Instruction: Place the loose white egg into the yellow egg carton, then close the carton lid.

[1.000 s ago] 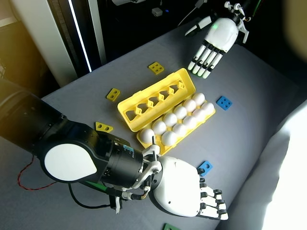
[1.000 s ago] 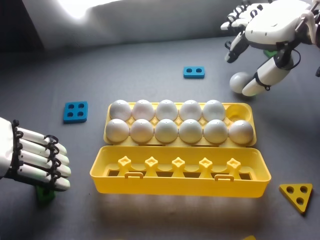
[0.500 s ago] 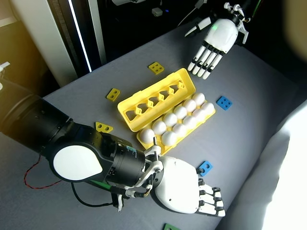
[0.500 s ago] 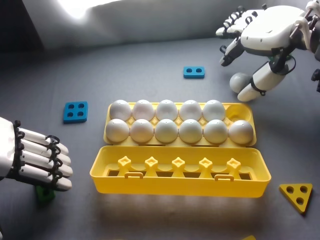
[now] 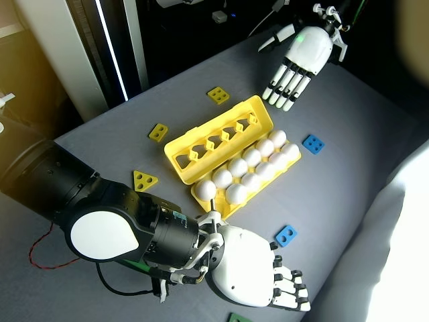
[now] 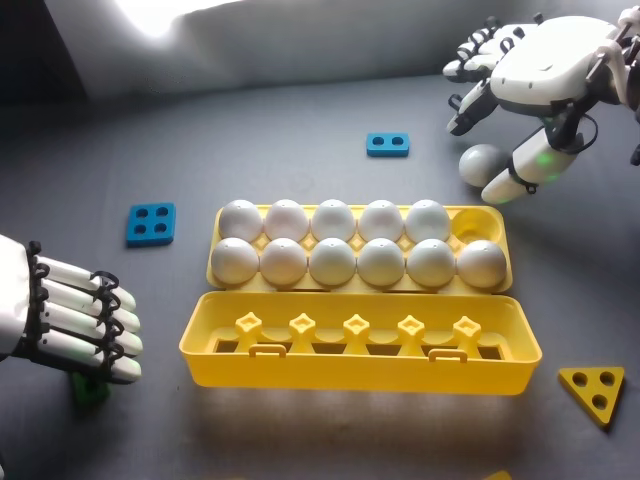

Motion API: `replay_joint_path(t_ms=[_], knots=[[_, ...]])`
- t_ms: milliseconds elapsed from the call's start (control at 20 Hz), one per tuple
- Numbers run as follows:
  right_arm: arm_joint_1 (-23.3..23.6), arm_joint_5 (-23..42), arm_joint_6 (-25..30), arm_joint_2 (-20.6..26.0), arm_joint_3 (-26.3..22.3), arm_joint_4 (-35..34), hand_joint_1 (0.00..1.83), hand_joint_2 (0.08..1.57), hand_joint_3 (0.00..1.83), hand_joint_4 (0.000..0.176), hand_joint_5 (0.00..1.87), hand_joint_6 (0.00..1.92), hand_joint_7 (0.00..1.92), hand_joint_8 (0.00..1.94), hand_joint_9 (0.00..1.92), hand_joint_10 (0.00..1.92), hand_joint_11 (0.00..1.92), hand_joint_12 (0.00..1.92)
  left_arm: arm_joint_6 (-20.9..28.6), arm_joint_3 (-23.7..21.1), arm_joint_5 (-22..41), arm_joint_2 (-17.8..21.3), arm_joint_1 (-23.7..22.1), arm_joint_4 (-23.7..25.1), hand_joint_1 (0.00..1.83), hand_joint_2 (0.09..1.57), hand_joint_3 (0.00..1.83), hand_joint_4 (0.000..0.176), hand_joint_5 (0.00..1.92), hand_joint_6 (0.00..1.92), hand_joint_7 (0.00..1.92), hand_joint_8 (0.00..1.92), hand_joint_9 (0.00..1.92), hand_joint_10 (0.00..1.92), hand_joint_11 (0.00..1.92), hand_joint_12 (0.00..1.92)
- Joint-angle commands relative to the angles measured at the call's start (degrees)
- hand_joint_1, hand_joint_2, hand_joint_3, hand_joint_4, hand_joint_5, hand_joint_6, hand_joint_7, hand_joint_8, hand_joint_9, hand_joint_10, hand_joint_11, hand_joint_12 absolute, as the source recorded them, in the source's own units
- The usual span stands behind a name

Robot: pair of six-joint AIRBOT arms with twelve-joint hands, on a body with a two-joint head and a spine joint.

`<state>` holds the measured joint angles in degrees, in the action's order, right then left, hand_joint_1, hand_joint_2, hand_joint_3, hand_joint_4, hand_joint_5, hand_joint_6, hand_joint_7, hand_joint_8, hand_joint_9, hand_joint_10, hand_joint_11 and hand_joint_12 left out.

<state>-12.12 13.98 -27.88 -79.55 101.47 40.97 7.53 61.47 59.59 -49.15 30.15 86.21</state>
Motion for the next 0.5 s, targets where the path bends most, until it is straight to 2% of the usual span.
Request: replay_joint_path(t_ms=[0, 50, 100, 150, 250, 300, 350, 400, 450], knots=[[0.14, 4.45, 0.15, 0.69, 0.58, -1.18, 0.58, 0.85, 0.00, 0.146, 0.60, 0.00, 0.05, 0.00, 0.00, 0.00, 0.00, 0.00, 0.11, 0.50, 2.54, 0.55, -0.43, -3.19, 0.00, 1.09, 0.00, 0.000, 0.13, 0.00, 0.10, 0.00, 0.06, 0.00, 0.00, 0.14], [0.13, 4.45, 0.15, 0.61, 0.58, -1.18, 0.62, 0.85, 0.00, 0.135, 0.63, 0.02, 0.11, 0.02, 0.00, 0.00, 0.00, 0.00, 0.11, 0.51, 2.54, 0.55, -0.47, -3.19, 0.00, 1.08, 0.00, 0.000, 0.16, 0.00, 0.14, 0.00, 0.11, 0.00, 0.00, 0.27], [0.11, 4.45, 0.16, 0.57, 0.58, -1.18, 0.60, 0.85, 0.00, 0.136, 0.63, 0.01, 0.11, 0.02, 0.00, 0.00, 0.00, 0.00, 0.11, 0.53, 2.54, 0.55, -0.48, -3.19, 0.00, 1.09, 0.00, 0.000, 0.16, 0.00, 0.13, 0.00, 0.10, 0.00, 0.00, 0.27], [0.09, 4.45, 0.16, 0.51, 0.58, -1.18, 0.61, 0.84, 0.00, 0.145, 0.65, 0.02, 0.12, 0.02, 0.00, 0.00, 0.00, 0.00, 0.11, 0.54, 2.54, 0.55, -0.49, -3.19, 0.00, 1.08, 0.00, 0.000, 0.13, 0.00, 0.09, 0.00, 0.06, 0.00, 0.00, 0.18], [0.09, 4.45, 0.17, 0.46, 0.59, -1.18, 0.59, 0.85, 0.00, 0.140, 0.63, 0.01, 0.13, 0.02, 0.00, 0.00, 0.00, 0.00, 0.11, 0.56, 2.50, 0.55, -0.49, -3.19, 0.00, 1.09, 0.00, 0.000, 0.12, 0.00, 0.09, 0.00, 0.07, 0.00, 0.00, 0.15], [0.05, 4.45, 0.17, 0.45, 0.59, -1.18, 0.54, 0.86, 0.01, 0.155, 0.60, 0.00, 0.11, 0.01, 0.00, 0.00, 0.00, 0.00, 0.11, 0.56, 2.45, 0.55, -0.49, -3.19, 0.00, 1.09, 0.00, 0.000, 0.11, 0.00, 0.09, 0.00, 0.06, 0.00, 0.00, 0.16], [0.02, 4.45, 0.17, 0.45, 0.59, -1.18, 0.53, 0.86, 0.01, 0.156, 0.60, 0.00, 0.09, 0.00, 0.00, 0.00, 0.00, 0.00, 0.11, 0.60, 2.44, 0.55, -0.50, -3.19, 0.00, 1.09, 0.00, 0.000, 0.14, 0.00, 0.11, 0.00, 0.08, 0.00, 0.00, 0.22], [-0.02, 4.47, 0.17, 0.43, 0.59, -1.18, 0.54, 0.85, 0.00, 0.159, 0.61, 0.01, 0.08, 0.00, 0.00, 0.00, 0.00, 0.00, 0.11, 0.66, 2.41, 0.53, -0.50, -3.19, 0.00, 1.09, 0.00, 0.000, 0.13, 0.00, 0.10, 0.00, 0.08, 0.00, 0.00, 0.21], [-0.08, 4.48, 0.17, 0.42, 0.59, -1.18, 0.56, 0.85, 0.00, 0.146, 0.62, 0.01, 0.08, 0.00, 0.00, 0.00, 0.00, 0.00, 0.14, 0.69, 2.34, 0.50, -0.50, -3.19, 0.00, 1.08, 0.00, 0.000, 0.14, 0.00, 0.10, 0.00, 0.08, 0.00, 0.00, 0.23]])
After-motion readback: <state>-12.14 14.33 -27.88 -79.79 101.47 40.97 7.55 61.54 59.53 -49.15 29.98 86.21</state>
